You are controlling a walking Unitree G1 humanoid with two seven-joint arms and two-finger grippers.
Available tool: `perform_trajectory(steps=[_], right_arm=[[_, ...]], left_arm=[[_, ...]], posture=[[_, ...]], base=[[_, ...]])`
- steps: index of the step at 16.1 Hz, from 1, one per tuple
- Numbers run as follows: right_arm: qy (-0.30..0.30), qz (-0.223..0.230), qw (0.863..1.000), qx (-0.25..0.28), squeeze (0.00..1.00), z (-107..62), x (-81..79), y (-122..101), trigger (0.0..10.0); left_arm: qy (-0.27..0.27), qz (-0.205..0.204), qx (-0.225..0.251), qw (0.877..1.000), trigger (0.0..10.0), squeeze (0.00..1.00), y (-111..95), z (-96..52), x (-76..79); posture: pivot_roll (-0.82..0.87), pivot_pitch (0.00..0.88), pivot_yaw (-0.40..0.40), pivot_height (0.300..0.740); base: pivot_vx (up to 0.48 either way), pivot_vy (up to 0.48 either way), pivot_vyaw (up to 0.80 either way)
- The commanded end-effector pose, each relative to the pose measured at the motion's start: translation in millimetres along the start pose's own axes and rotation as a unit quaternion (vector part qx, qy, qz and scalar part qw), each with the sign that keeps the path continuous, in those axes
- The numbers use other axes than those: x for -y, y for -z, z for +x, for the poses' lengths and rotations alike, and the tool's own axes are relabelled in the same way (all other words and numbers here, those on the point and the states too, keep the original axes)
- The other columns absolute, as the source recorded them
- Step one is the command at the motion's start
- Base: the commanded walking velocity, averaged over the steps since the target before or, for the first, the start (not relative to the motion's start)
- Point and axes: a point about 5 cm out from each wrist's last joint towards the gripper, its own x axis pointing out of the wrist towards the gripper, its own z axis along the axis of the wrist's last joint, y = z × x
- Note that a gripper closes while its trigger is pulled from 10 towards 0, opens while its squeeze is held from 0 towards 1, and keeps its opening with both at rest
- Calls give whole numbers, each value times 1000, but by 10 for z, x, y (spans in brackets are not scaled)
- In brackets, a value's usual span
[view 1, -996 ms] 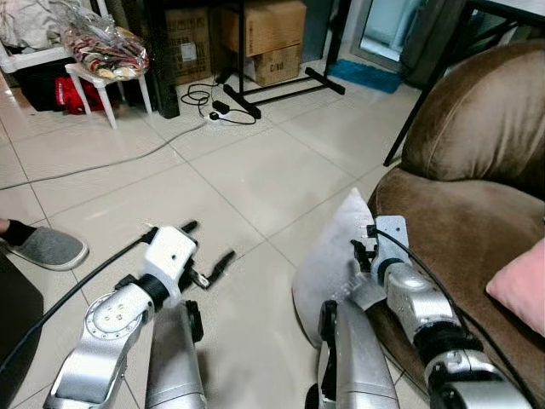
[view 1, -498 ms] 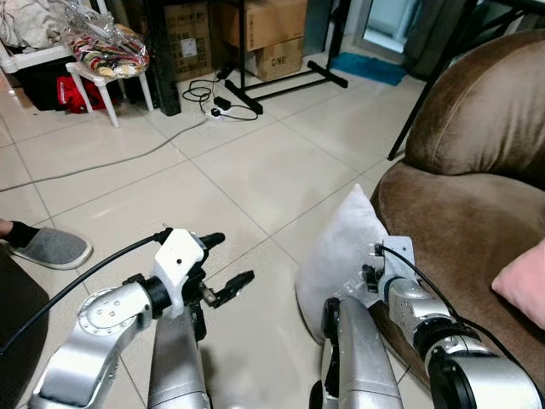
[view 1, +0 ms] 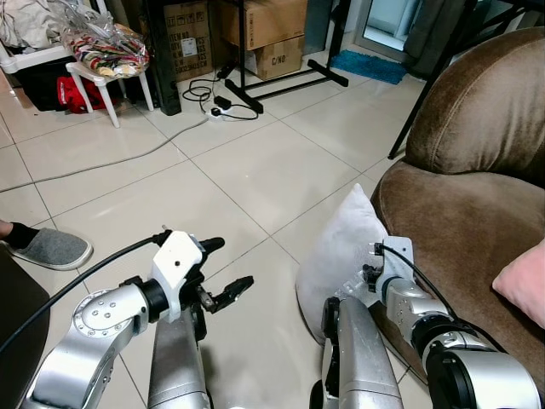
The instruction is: Move the pillow to the sofa from floor
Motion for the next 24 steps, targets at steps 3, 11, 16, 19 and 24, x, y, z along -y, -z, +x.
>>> perform_trajectory(steps=[3, 11, 16, 19, 24], right_arm=[[-8, 16, 1000, -9, 0, 1, -5, 23, 0], [-37, 10, 999, -13, 0, -9, -138, 72, 0], [-49, 44, 998, -16, 0, -23, -208, 157, 0], [-80, 90, 992, 39, 0, -33, -272, -50, 0], [-146, 159, 959, 183, 0, -464, -346, -476, 0]], left_arm=[[10, 5, 0, 1000, 10000, 180, -31, 14, 11], [13, 3, -2, 1000, 10000, 184, -14, 36, 36], [-1, 3, 0, 1000, 10000, 184, 21, 56, 60], [-59, 18, 5, 998, 10000, 192, 39, 28, 26], [-113, 14, 31, 993, 10000, 184, -50, -172, 59]], posture=[[56, 0, -24, 466], [50, 0, -27, 466], [49, 0, -42, 466], [62, 0, -69, 466], [14, 0, -52, 466]], base=[[0, 0, 0], [0, 0, 0], [0, 0, 0], [0, 0, 0], [0, 0, 0]])
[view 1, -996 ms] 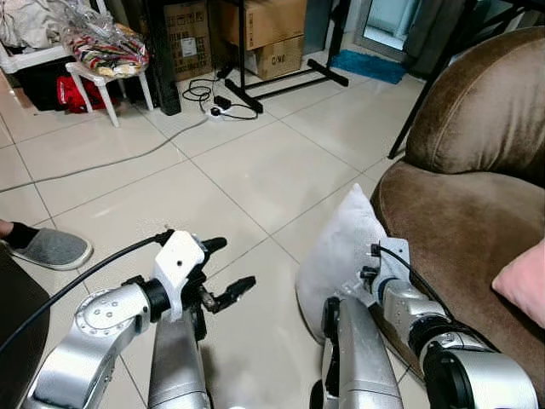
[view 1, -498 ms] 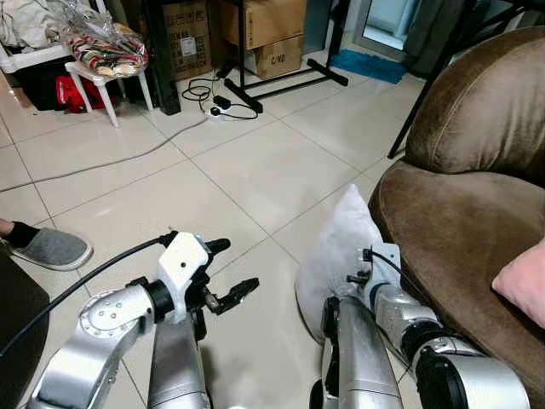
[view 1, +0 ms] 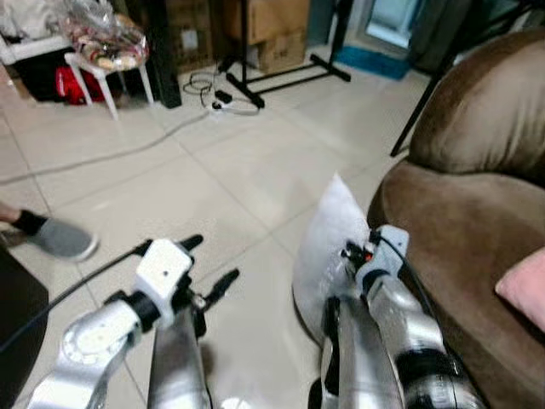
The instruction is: Move the pillow to the sofa from floor
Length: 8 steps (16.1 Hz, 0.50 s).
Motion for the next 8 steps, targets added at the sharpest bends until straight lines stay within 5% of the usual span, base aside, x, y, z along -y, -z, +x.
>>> perform_trajectory(steps=[1, 2, 4, 8], right_arm=[[-21, -3, 997, 77, 0, -101, -108, -383, 0], [-14, -29, 993, 115, 0, -249, -132, -529, 10000], [-44, -80, 979, 181, 0, -416, -211, -682, 10000], [-4, -61, 984, 166, 0, -506, -190, -698, 10000]], left_arm=[[0, -1, 17, 1000, 10000, 184, -85, -3, 31], [-33, -1, 31, 999, 10000, 180, -118, 40, 3], [-101, 6, 32, 994, 10000, 173, -88, 107, -67], [-184, 58, 8, 981, 10000, 180, -71, 102, -201]], posture=[[9, 0, -51, 466], [-13, 0, -41, 466], [-34, 0, -24, 466], [-6, 0, -46, 496]], base=[[0, 0, 0], [0, 0, 0], [0, 0, 0], [0, 0, 0]])
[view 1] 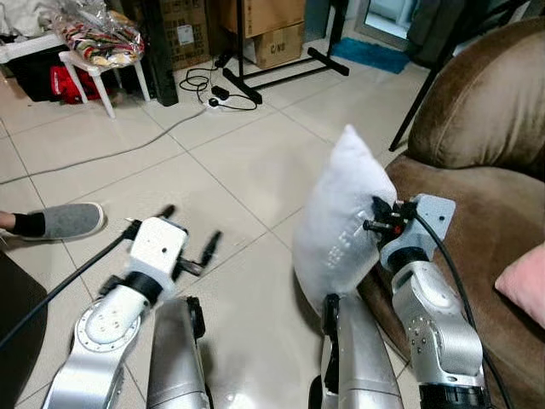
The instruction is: Move the pillow to the sofa from floor
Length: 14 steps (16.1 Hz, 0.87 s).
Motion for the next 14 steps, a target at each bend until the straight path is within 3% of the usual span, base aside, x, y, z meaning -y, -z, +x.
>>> perform_trajectory(steps=[1, 14], right_arm=[[-6, -6, 1000, 20, 0, -23, -42, -125, 10000], [-15, -6, 998, 56, 0, -32, -93, -497, 10000]], left_arm=[[-21, 3, 3, 1000, 10000, 184, -21, 1, -40], [-38, 12, 15, 999, 10000, 176, -85, 71, -28]], posture=[[-18, 0, -39, 506], [-7, 0, -44, 626]], base=[[0, 0, 0], [0, 0, 0]])
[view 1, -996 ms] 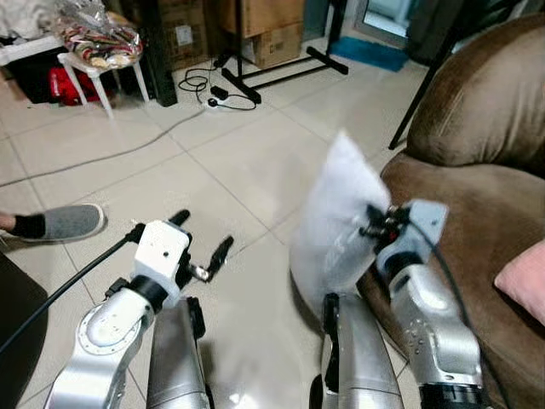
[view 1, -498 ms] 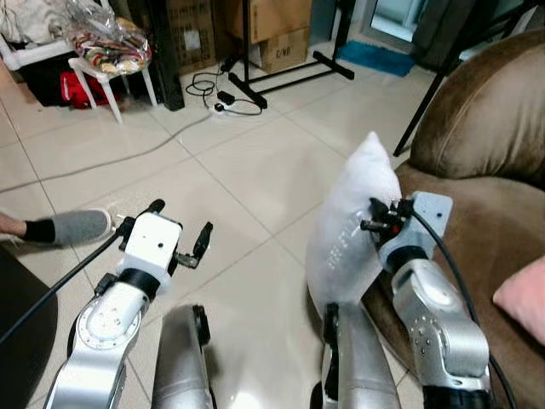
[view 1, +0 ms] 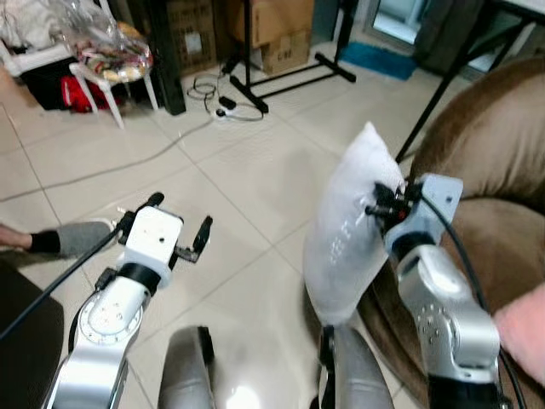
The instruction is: Move the pillow to the sofa from floor
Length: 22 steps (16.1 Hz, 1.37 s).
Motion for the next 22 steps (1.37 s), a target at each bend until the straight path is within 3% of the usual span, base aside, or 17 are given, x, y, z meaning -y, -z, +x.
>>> perform_trajectory(steps=[1, 15, 22], right_arm=[[-4, 3, 999, 35, 0, -6, -17, -177, 10000], [5, 19, 1000, 15, 0, 0, -3, -66, 10000], [5, 24, 1000, 9, 0, 0, -11, -37, 10000]], left_arm=[[-3, 3, 1, 1000, 10000, 176, -4, 10, 3], [-1, 6, 4, 1000, 10000, 180, 20, 16, -20], [5, 4, 5, 1000, 10000, 188, 22, 19, -13]], posture=[[-6, 0, -45, 636], [4, 0, -41, 736], [5, 0, -46, 740]], base=[[0, 0, 0], [0, 0, 0], [0, 0, 0]])
